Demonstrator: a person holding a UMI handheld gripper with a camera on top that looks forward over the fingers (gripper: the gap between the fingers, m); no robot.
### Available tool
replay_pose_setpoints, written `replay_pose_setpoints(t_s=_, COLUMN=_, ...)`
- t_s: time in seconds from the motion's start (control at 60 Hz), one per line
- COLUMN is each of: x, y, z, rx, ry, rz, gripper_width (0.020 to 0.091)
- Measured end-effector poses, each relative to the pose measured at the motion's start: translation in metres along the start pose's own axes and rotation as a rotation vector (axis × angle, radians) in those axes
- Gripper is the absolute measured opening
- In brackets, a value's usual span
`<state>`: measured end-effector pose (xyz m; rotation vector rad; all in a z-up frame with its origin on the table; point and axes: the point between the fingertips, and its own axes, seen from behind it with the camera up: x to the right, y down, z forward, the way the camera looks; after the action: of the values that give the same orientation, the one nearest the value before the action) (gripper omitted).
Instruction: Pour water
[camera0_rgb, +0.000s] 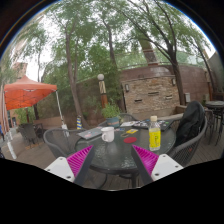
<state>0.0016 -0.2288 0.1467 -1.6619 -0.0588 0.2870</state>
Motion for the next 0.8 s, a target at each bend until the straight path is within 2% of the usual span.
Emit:
replay_pose_setpoints(t_s=0.017, x=0.005, y=-0.005, z=-0.016, rx=-0.004, ry=-0.004, rz=-0.003, gripper_width=0.0836)
replay_pose_setpoints(t_s=0.267, x=0.006, y=0.003, z=-0.001, rx=-0.004, ry=-0.005, rz=-0.026, gripper_width=0.0837)
replay_pose_setpoints(t_s=0.35, x=0.027, y=0.002, z=-0.008, rx=0.006, ry=0.023, rz=-0.04, gripper_width=0.0846)
replay_pose_setpoints(t_s=0.467, x=0.069, y=-0.004, z=-0.001, rx=0.038, ry=0.124, rz=-0.098, gripper_width=0.0818)
replay_pose_setpoints(t_s=0.633, x=0.137, y=-0.016, z=0.057, rx=0.073, ry=0.265, rz=-0.144, gripper_width=0.0819)
replay_pose_setpoints(t_s=0.8, x=0.199, y=-0.003, z=0.138, rx=0.029, ry=0.321, rz=-0.13, gripper_width=0.0813)
